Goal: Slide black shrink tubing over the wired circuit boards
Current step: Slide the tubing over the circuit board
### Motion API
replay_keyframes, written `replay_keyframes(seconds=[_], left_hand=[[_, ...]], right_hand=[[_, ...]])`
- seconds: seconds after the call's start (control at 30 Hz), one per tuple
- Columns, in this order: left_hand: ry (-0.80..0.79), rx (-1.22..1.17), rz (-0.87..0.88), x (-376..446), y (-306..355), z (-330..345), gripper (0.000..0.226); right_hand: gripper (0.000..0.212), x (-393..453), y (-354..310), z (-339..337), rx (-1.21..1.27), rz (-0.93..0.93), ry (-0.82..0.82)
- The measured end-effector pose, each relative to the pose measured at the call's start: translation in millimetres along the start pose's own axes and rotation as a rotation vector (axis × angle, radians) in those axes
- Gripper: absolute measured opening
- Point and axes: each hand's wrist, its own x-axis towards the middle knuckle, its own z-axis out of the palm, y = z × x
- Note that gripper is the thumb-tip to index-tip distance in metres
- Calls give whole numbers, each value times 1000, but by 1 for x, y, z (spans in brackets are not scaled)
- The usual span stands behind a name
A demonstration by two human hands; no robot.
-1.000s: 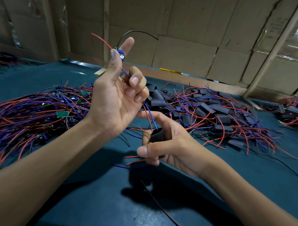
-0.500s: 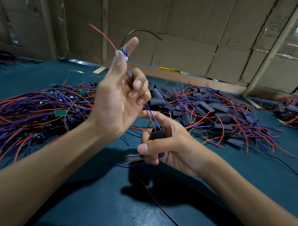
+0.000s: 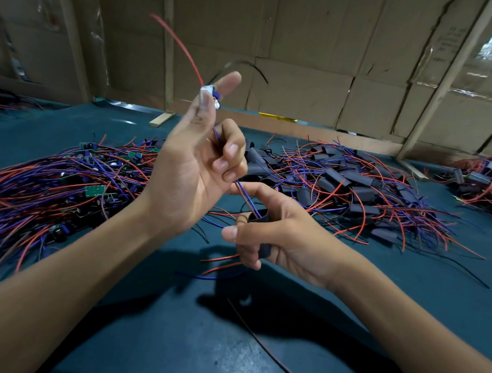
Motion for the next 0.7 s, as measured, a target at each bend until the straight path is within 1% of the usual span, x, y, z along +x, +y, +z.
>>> replay_keyframes(seconds=[0.13, 0.23, 0.3, 0.33, 0.37, 0.43, 0.47, 0.53, 0.63, 0.7], left_hand=[[-26, -24, -47, -3, -5, 4, 45], [-76, -61, -73, -5, -9, 5, 40], [-112, -69, -94, -4, -13, 5, 39], [-113, -52, -97, -4, -16, 4, 38], [-102, -4, -93, -4, -19, 4, 36], [-84, 169, -88, -6, -24, 2, 29], [-85, 257, -101, -7, -24, 1, 27], [-85, 359, -122, -8, -24, -3, 27], [-87, 503, -48, -9, -20, -7, 20], [-78, 586, -37, -9, -20, -8, 17]], right_hand=[[53, 3, 2, -3, -277, 22, 97], [60, 4, 4, -3, -426, -16, 172], [66, 5, 3, -4, -441, -57, 218], [65, 5, 2, -6, -438, -79, 233], [63, 5, 1, -7, -424, -102, 242], [63, 4, -1, -8, -371, -144, 256], [65, 4, -2, -9, -349, -163, 263], [71, 3, -4, -10, -332, -197, 275], [81, 2, -7, -15, -337, -225, 299], [89, 3, -6, -19, -342, -220, 326]])
